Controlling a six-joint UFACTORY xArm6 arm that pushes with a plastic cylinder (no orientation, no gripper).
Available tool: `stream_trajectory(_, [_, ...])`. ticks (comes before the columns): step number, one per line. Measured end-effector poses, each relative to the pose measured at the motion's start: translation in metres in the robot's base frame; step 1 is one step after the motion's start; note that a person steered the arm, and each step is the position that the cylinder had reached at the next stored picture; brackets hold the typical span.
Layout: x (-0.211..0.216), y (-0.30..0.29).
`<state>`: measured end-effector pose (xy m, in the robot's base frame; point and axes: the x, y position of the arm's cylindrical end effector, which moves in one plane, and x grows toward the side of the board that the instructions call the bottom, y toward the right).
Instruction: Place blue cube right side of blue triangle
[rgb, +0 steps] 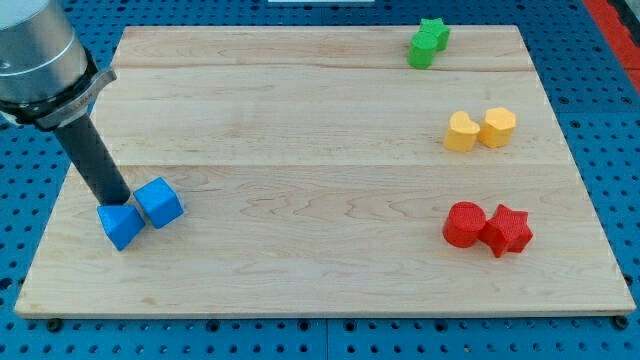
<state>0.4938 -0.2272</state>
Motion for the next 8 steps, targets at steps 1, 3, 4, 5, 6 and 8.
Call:
stream_trajectory(1, [0.0, -0.002])
stream_trajectory(3, [-0.03, 0.022])
stream_trajectory(4, [-0.033, 0.026])
stream_trajectory(5, [-0.019, 0.015])
stream_trajectory(6, [-0.014, 0.011])
stream_trajectory(8, [0.002, 0.025])
